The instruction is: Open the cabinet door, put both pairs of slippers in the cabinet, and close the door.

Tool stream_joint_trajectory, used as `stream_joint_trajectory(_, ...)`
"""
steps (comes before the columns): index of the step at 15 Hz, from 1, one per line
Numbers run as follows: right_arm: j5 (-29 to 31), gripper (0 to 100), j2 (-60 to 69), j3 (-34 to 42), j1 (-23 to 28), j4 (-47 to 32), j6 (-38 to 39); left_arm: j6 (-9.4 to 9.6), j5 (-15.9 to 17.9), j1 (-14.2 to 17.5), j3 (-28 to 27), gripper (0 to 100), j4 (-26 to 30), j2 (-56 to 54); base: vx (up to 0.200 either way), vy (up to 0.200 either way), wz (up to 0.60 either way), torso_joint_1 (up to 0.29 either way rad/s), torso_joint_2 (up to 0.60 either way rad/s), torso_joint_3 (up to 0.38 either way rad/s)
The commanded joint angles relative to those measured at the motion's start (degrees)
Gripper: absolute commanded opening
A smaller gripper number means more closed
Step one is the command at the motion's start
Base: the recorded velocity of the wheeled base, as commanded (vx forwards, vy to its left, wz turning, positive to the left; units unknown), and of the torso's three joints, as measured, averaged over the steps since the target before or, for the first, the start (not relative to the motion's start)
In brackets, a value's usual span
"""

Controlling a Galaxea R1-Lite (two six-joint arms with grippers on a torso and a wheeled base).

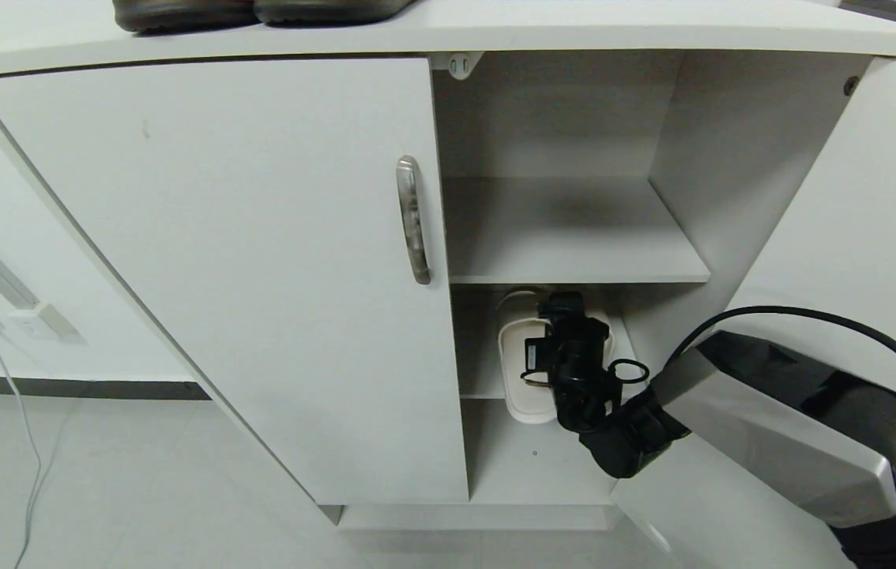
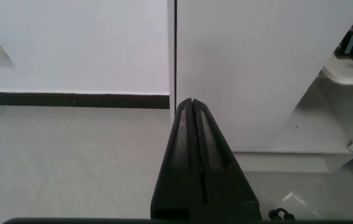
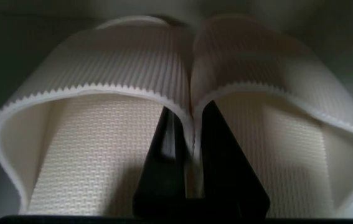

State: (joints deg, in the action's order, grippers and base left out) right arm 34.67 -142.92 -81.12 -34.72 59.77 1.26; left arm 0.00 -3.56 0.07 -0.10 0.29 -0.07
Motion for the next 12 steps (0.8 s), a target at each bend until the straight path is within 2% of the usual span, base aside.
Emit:
stream_joint_trajectory(1, -0.7, 0, -0.9, -6.2, 1.2, -5.0, 1.6, 0.0, 0.0, 0.0, 0.0, 0, 0.0, 0.1, 0.0, 0.0, 0.0, 0.0, 0.0, 0.0)
stream_joint_trajectory(5, -0.7, 0, -3.7, -13.7, 2.9, -9.6, 2.3, 0.0, 0.0, 0.0, 0.0, 0, 0.0, 0.1, 0.0, 0.0, 0.0, 0.0, 0.0, 0.0)
stream_joint_trajectory(12, -0.7, 0, -4.6, -13.9, 2.8, -9.7, 2.2, 0.0, 0.0, 0.0, 0.0, 0, 0.0, 0.1, 0.0, 0.0, 0.0, 0.0, 0.0, 0.0)
